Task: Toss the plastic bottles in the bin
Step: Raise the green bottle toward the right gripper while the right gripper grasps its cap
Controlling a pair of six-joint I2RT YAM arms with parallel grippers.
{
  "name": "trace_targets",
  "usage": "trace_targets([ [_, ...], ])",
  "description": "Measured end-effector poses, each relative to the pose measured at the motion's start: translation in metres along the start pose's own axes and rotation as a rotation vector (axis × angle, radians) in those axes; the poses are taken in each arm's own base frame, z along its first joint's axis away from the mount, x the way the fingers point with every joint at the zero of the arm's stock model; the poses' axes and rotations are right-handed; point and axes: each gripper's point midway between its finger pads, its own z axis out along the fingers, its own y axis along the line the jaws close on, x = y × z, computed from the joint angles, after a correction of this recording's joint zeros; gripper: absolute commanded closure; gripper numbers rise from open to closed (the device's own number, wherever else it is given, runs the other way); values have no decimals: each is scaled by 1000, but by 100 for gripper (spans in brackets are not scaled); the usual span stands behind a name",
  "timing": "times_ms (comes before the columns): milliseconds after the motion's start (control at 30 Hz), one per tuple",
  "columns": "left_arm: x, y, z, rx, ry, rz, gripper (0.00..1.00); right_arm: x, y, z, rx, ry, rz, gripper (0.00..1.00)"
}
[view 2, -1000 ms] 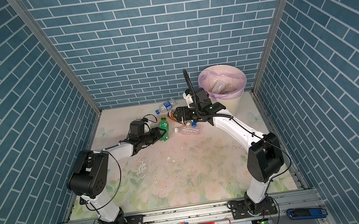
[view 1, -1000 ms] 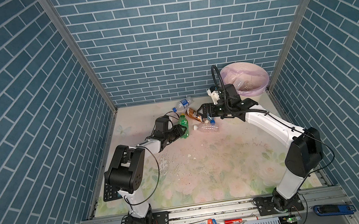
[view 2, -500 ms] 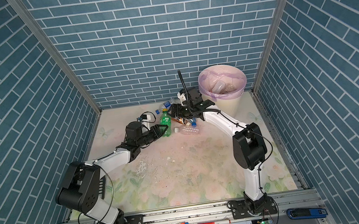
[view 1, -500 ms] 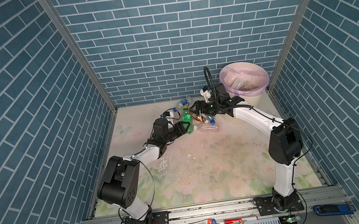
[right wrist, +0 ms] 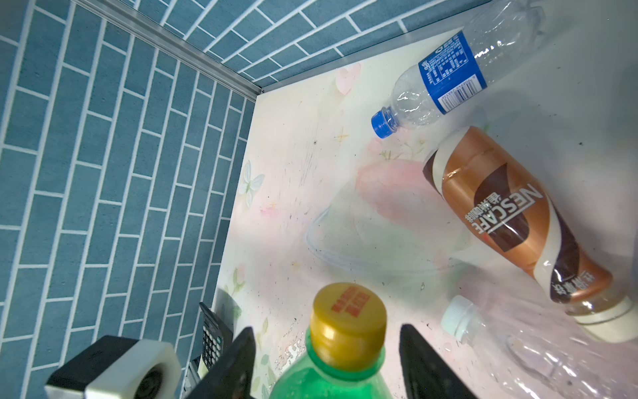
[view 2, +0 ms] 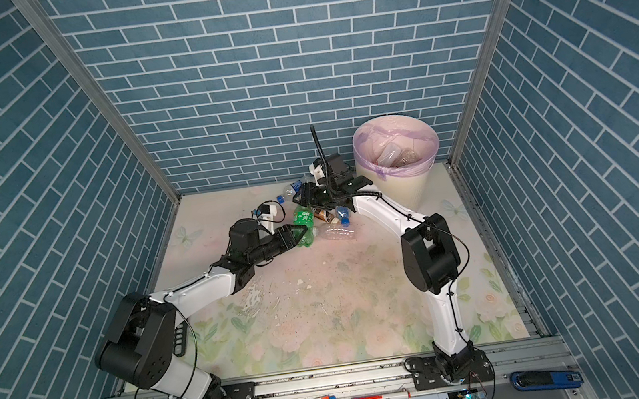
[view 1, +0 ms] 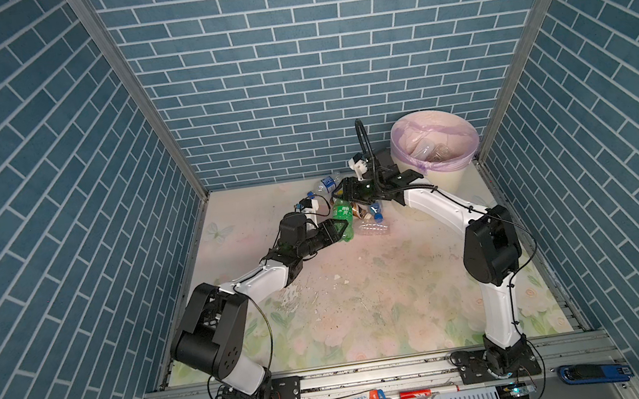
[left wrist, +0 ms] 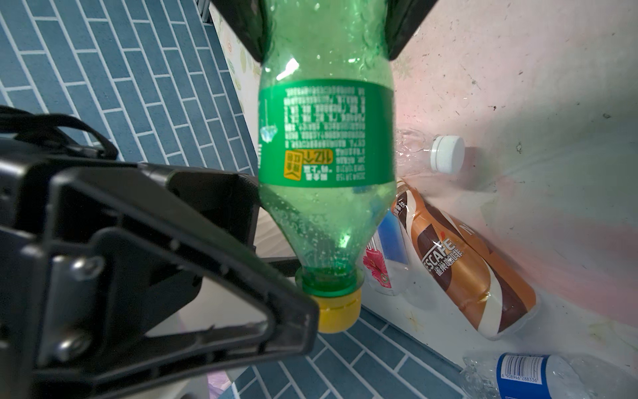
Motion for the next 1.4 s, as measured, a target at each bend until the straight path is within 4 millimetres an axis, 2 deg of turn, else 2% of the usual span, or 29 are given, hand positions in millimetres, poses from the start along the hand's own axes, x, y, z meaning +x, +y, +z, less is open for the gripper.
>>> trace_targets([
  [333, 0, 0, 0, 0, -1, 2, 48, -1, 0, 2, 2, 2, 11, 77],
  [467, -2, -1, 0, 1, -4, 5, 46, -2, 0, 1, 2, -1, 7, 85],
  [700, 0, -2, 1, -11, 5, 2, 40, -1, 0, 1, 6, 3, -7, 93],
  [1000, 4, -2, 0, -32, 17, 1, 19, -2, 1, -1, 9, 5, -9, 97],
  [1100, 2, -5, -2, -36, 15, 8, 16, -2, 0, -2, 22, 9, -21, 98],
  [1300, -2, -9, -6, -46, 10, 31, 1, -21, 13, -17, 42, -33, -90, 99],
  [1400, -5, -14, -9, -49, 8, 44, 1, -33, 18, -26, 50, -60, -120, 99],
])
